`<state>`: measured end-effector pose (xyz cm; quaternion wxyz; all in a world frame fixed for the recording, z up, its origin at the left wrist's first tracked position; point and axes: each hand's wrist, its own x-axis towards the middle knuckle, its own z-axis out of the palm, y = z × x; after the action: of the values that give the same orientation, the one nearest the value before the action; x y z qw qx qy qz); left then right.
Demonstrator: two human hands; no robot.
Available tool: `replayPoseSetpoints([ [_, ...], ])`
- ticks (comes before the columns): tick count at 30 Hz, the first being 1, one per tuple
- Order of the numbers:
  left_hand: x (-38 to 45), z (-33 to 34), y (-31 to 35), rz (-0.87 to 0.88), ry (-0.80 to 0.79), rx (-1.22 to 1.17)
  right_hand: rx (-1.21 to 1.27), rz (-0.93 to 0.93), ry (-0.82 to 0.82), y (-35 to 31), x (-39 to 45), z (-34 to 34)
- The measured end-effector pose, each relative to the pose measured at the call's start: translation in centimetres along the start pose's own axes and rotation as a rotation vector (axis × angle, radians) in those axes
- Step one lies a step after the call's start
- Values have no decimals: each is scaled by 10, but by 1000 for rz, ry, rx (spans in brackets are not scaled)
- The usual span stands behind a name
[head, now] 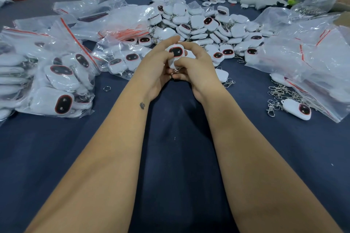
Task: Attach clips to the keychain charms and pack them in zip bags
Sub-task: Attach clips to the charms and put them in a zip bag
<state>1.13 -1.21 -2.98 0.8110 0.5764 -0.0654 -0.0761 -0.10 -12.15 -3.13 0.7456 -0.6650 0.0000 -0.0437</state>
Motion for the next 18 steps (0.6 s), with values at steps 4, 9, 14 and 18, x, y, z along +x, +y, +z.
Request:
replayPoseSetpoints([
  [4,-2,0,-3,40,-37,70,82,76,-19,-3,3,-1],
  [9,-3,2,-2,56,-22,98,94,74,-3,-3,3,-3],
  [14,-4,3,0,21,1,32,45,45,6,-1,2,-1],
  [18,-4,3,0,25,7,27,23,28,3,0,2,-1],
])
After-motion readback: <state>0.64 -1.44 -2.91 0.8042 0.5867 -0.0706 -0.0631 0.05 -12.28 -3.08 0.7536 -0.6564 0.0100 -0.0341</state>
